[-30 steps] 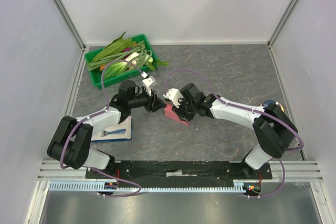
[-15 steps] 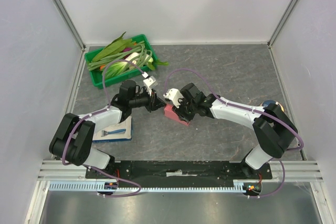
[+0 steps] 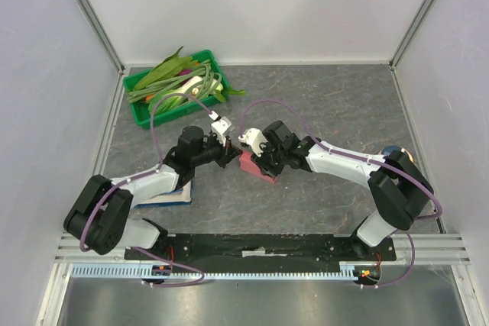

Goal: Fold the paper box

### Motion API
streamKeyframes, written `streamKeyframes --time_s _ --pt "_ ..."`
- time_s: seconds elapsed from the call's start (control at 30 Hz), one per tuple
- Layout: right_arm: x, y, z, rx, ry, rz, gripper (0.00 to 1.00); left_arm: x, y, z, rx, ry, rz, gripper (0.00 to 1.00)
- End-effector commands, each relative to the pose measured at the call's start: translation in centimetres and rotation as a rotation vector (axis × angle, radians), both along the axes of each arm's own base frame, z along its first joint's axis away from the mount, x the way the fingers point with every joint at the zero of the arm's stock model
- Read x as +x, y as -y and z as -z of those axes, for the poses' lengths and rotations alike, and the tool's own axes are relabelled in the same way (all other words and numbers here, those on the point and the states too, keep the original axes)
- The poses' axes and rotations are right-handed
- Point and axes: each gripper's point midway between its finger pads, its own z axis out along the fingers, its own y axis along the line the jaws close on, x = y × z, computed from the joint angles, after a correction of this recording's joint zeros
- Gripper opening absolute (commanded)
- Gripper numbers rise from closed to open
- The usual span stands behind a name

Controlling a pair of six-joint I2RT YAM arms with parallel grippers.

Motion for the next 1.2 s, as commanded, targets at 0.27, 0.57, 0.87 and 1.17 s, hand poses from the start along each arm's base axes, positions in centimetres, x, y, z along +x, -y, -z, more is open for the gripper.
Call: streamKeyframes --time_s 0.27,0.57,0.87,1.17 --pt "-0.7 0.5 1.2 -0.035 -0.044 0.012 0.17 -0.2 -0.1 -0.9 -0.045 0.014 -0.187 0.02" --pt "-0.7 0.4 0.9 -0.029 -0.04 0.013 0.17 -0.7 1.1 -1.3 -0.059 -0.043 -0.244 0.02" --pt "-0.8 0.3 0.6 -0.02 -0.039 0.01 0.17 -1.5 1.6 0.1 -0.043 -0.041 -0.268 0.02" --pt "-0.7 0.3 0.5 -0.02 -0.034 0.01 0.17 -2.2 0.4 1.2 0.008 0.011 -0.272 0.02"
